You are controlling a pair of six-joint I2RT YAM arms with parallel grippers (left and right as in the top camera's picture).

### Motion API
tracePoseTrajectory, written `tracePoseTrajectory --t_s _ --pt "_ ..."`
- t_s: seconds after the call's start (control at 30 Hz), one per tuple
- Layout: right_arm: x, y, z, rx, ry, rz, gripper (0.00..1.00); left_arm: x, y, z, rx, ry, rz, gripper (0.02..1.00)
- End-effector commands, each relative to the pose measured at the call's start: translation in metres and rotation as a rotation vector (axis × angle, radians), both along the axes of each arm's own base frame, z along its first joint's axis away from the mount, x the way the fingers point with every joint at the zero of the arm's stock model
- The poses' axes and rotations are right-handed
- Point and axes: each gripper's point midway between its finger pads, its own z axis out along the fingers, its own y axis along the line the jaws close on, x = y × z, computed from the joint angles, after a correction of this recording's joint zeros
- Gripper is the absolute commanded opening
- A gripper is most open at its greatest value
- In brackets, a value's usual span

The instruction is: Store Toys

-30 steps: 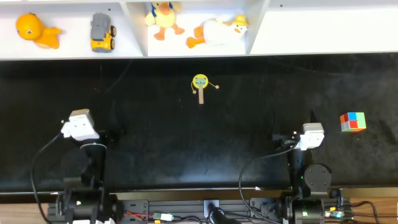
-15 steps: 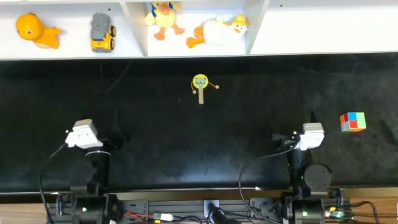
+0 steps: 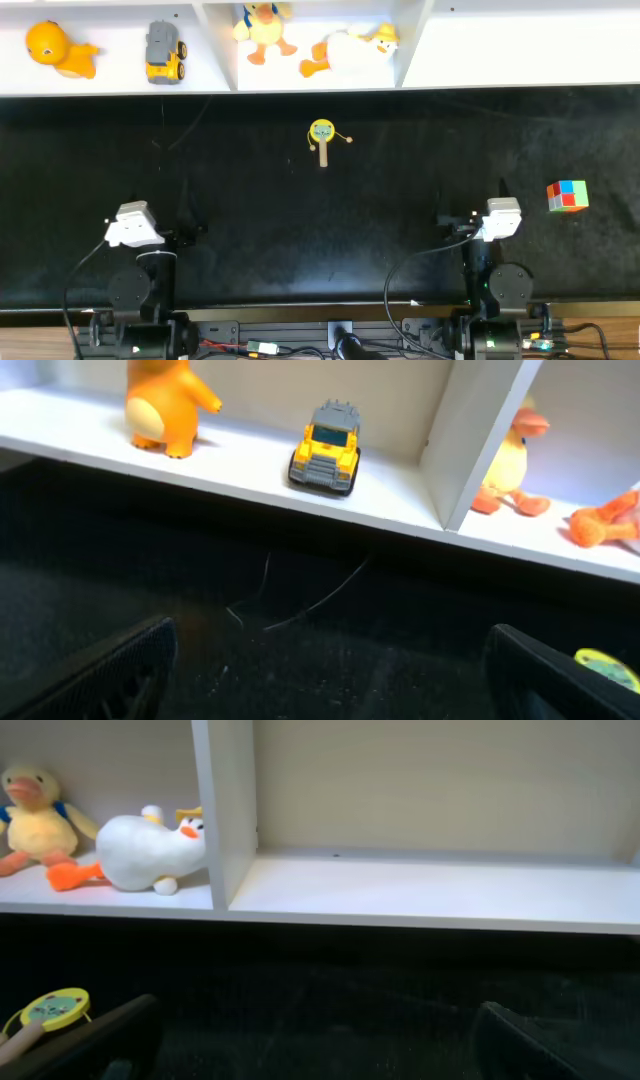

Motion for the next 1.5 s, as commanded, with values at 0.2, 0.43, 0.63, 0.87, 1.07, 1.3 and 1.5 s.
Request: tracePoseTrajectory --t_s 0.2,0.43,0.63,0.87,1.07,1.3,1.5 --pt "0.0003 -0.0025 -0.0035 0.010 0.001 -0.013 0.993 -0.0004 -0.0012 0.0011 0.147 0.005 -0.015 0.998" --pt "0.0003 -0.0026 -0.0034 0.010 0.000 -0.013 0.996 -0.0005 -0.0013 0.0004 0.214 0.013 -0.022 0.998" --pt "0.0003 -0.0025 -0.0034 0.010 0.000 -0.013 0.996 -0.0005 -0.0011 0.0004 0.242 0.015 -0.024 0.998" --pt "0.0003 -0.0025 -0.0034 0.010 0.000 -0.013 0.996 -0.0004 -0.0016 0.0011 0.242 0.012 -0.027 0.998" --pt "0.0003 -0.0025 -0.0034 0.010 0.000 -0.013 0.996 -0.0004 -0.0016 0.0011 0.242 0.012 -0.027 0.998" --pt "0.0003 -0.0026 -0.0034 0.010 0.000 -0.013 0.993 -0.0004 -0.0016 0.0011 0.242 0.012 -0.027 0.998" --pt "0.0003 -0.0026 -0.0035 0.010 0.001 -0.013 0.993 -0.0004 -0.0016 0.0011 0.242 0.012 -0.027 0.998"
